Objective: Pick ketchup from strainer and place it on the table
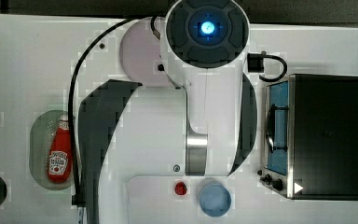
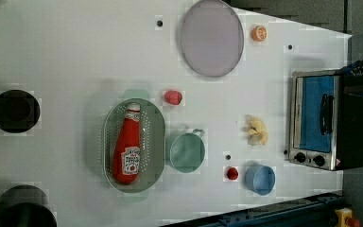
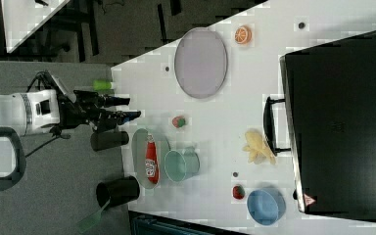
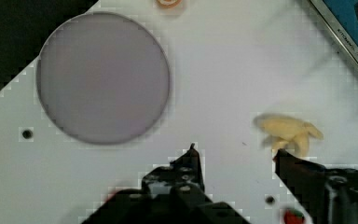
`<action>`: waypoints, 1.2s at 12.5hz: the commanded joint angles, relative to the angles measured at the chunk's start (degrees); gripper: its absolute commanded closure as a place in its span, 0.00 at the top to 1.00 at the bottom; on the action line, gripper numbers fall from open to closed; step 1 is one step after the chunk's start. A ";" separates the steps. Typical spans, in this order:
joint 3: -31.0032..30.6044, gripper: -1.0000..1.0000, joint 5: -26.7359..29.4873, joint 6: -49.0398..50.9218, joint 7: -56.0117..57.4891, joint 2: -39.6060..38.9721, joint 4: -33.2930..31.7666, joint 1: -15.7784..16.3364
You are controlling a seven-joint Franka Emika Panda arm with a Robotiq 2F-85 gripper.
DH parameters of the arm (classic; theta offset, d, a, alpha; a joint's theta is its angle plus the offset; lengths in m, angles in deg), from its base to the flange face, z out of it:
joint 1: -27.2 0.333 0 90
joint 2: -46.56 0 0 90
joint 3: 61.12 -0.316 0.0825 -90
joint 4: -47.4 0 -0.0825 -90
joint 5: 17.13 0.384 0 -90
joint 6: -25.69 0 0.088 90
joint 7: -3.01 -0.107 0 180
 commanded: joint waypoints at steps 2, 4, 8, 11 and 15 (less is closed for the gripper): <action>-4.74 0.91 2.10 6.15 -0.75 6.38 -0.27 -5.19; -7.54 1.00 2.27 6.06 -0.75 5.78 -0.26 -4.20; -17.71 1.00 2.24 5.64 -0.83 3.58 -0.25 -1.86; -26.34 1.00 2.22 3.42 -1.10 1.12 -0.27 -0.84; -36.64 1.00 1.92 2.02 -1.28 -4.31 -1.74 0.41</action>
